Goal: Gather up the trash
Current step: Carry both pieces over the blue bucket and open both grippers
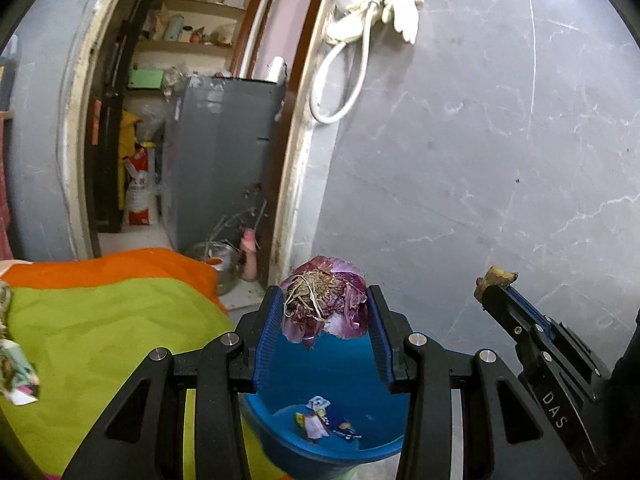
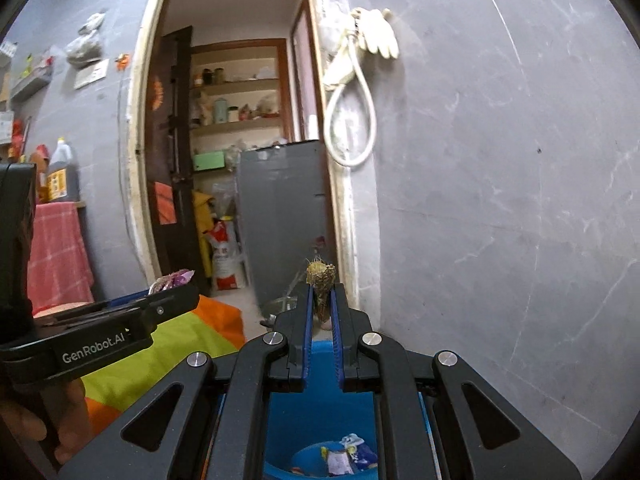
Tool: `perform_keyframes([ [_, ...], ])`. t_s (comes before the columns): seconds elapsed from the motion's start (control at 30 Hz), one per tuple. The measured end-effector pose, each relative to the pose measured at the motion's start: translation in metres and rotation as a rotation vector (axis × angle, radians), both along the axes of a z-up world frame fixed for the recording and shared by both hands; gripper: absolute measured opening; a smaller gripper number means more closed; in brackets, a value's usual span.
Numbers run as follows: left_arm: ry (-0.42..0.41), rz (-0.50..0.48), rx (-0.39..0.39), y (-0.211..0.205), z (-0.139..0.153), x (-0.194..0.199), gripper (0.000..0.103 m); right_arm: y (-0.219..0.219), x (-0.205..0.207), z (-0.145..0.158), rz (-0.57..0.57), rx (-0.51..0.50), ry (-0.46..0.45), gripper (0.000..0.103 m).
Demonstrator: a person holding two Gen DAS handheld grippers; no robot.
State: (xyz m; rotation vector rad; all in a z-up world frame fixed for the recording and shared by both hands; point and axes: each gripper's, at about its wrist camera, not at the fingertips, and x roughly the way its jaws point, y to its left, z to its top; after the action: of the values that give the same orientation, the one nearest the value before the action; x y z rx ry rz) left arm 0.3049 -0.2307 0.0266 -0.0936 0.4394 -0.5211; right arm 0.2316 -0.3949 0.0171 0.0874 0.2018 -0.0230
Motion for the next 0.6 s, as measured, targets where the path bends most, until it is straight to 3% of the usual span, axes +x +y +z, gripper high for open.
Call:
perform_keyframes([
  [0.23,0.065,-0.021,0.056,-0.022,-0.016,0.021,0.037,-0.012,0.009,-0.012,-0.011,0.008,0.041,0.007],
  [0.37,0.146,-0.039,0.051,-0.025,-0.025,0.037,0.037,-0.014,0.018,-0.016,-0.01,0.016,0.064,0.007],
  [0.6,0.2,-0.011,0.009,-0.015,-0.03,0.047,0.037,-0.018,0.034,-0.019,-0.014,0.038,0.094,0.008],
])
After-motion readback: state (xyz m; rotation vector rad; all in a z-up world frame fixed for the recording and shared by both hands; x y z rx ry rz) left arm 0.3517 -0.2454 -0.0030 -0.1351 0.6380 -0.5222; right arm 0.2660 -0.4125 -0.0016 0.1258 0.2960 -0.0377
